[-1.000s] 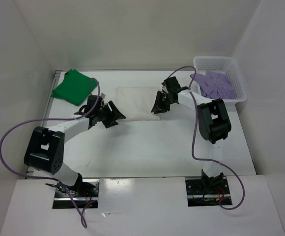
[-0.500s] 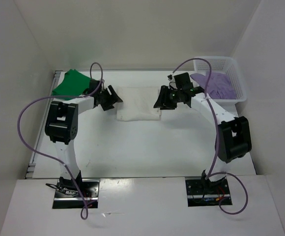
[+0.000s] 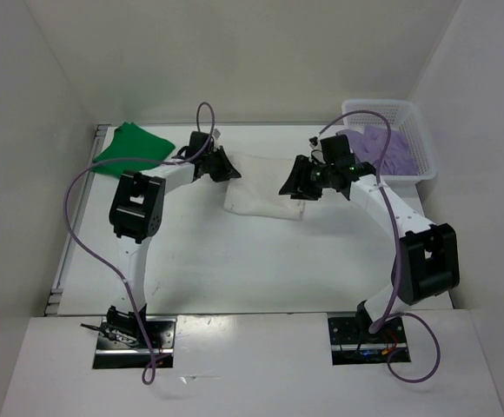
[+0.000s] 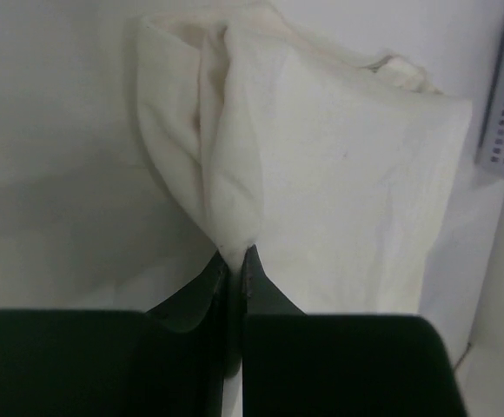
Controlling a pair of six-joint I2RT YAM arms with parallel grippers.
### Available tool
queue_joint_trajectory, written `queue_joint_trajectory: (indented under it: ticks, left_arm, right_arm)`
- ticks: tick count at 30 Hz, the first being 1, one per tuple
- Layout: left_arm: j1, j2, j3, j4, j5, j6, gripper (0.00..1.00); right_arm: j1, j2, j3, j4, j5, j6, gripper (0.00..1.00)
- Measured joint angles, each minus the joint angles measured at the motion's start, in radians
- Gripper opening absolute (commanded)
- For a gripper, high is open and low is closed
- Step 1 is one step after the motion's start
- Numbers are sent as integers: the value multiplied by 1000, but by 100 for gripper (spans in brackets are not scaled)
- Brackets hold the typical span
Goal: Fold and stack the t-shirts
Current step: Put the neatly folded tshirt into the corner of the board with the left arm
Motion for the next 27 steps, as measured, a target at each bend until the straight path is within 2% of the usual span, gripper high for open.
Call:
queue_joint_trajectory:
  ticks: [3,6,9,12,13,14,16,17,21,24,25,26,27]
  left_arm:
    - [-24,0,102,-61,22,-6,0]
    - [0,-5,216,-86,45,-14,0]
    - [84,-40,279,-94,74,-33,0]
    - [223,-97,294,-94,85,-37,1]
    - [275,-119,282,-89,81,-38,6]
    - [332,-153,250,-72,73,-43,26]
    - [463,-259,91,-3,29,-71,59]
    - [519,-308,11,23,13,-89,100]
    - [720,-469,-340,121,-72,-182,100]
    - [723,-500,-512,134,-80,-208,100]
    - [706,-523,-573,128,-78,-216,100]
    - [690,-562,-640,119,-81,-219,100]
    - [673,-607,-694,94,-83,-220,100]
  right_arm:
    - [-14,-23,-29,1,0,8,52]
    - [-40,-42,-49,1,-5,11,52]
    - [-60,-46,-53,0,-13,10,52]
    - [-67,-46,-53,-1,-27,6,52]
    - [-67,-45,-53,-2,-32,6,52]
    - [-67,-45,-53,-2,-40,5,52]
    - [-67,-42,-53,-1,-58,3,52]
    - [-67,-41,-53,-1,-68,3,52]
    - [-67,-39,-67,9,-106,2,52]
    - [-67,-35,-83,9,-117,-4,52]
    - [-67,-34,-85,10,-119,-5,49]
    - [-67,-33,-87,10,-119,-8,40]
    - [-67,-32,-87,12,-118,-14,35]
